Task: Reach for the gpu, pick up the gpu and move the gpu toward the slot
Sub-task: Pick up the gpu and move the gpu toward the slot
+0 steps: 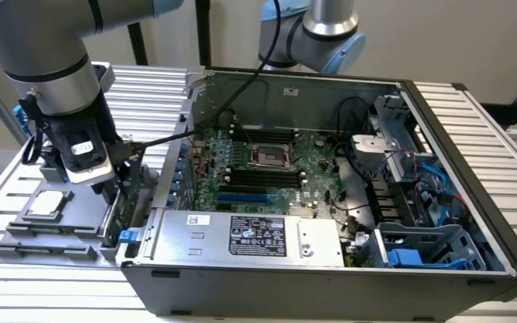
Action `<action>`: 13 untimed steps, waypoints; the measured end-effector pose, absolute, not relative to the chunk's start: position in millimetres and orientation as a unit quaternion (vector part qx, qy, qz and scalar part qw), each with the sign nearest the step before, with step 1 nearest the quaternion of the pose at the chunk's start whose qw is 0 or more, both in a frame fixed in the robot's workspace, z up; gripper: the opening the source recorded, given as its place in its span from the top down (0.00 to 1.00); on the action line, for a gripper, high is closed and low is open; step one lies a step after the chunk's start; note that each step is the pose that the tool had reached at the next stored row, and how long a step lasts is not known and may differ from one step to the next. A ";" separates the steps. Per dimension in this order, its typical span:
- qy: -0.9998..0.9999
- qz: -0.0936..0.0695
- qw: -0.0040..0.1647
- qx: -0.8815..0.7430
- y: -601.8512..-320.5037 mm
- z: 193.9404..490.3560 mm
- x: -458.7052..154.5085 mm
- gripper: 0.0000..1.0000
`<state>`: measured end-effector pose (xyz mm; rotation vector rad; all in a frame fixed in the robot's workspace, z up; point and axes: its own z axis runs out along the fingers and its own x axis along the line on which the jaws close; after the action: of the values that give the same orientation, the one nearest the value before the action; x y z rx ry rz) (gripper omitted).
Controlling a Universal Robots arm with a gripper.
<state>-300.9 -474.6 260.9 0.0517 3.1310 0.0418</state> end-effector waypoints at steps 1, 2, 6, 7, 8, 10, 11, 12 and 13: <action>1.000 0.013 0.005 0.017 -474.6 259.1 -300.8 0.52; 1.000 0.013 0.005 0.018 -474.6 257.4 -300.9 0.52; 1.000 0.013 0.006 0.021 -474.6 250.0 -300.8 0.52; 1.000 0.013 0.006 0.021 -474.6 248.2 -300.9 0.52; 1.000 0.013 0.006 0.022 -474.6 246.3 -300.9 0.52; 1.000 0.013 0.006 0.022 -474.6 242.7 -300.9 0.52; 1.000 0.013 0.007 0.022 -474.6 241.0 -300.8 0.52; 1.000 0.013 0.007 0.022 -474.6 240.0 -300.8 0.52; 1.000 0.013 0.006 0.022 -474.6 240.0 -300.9 0.52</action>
<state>-300.9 -474.6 240.0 0.0703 3.1276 0.0397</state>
